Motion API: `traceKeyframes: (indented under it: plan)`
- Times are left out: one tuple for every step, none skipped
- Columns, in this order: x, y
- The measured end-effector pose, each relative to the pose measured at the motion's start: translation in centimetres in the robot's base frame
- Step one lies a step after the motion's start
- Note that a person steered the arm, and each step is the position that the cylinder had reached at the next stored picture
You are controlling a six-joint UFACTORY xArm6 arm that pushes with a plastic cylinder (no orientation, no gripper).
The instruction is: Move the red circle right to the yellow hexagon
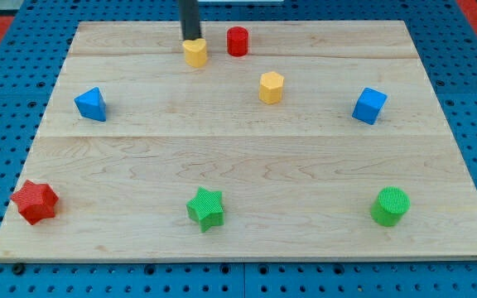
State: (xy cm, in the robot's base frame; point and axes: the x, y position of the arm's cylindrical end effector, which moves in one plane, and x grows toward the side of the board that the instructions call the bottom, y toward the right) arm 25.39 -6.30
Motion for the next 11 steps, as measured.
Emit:
traceKeyframes:
  plan:
    - [1.9, 3.4]
    - [4.2, 8.2]
    - [4.2, 6.2]
    - [2.1, 6.4]
    - [-0.9, 14.5]
    - [-6.1, 14.1]
    - [-5.9, 11.1]
    - [-5.4, 5.6]
    - [-3.9, 3.9]
    - [-0.5, 6.7]
    - [5.1, 12.0]
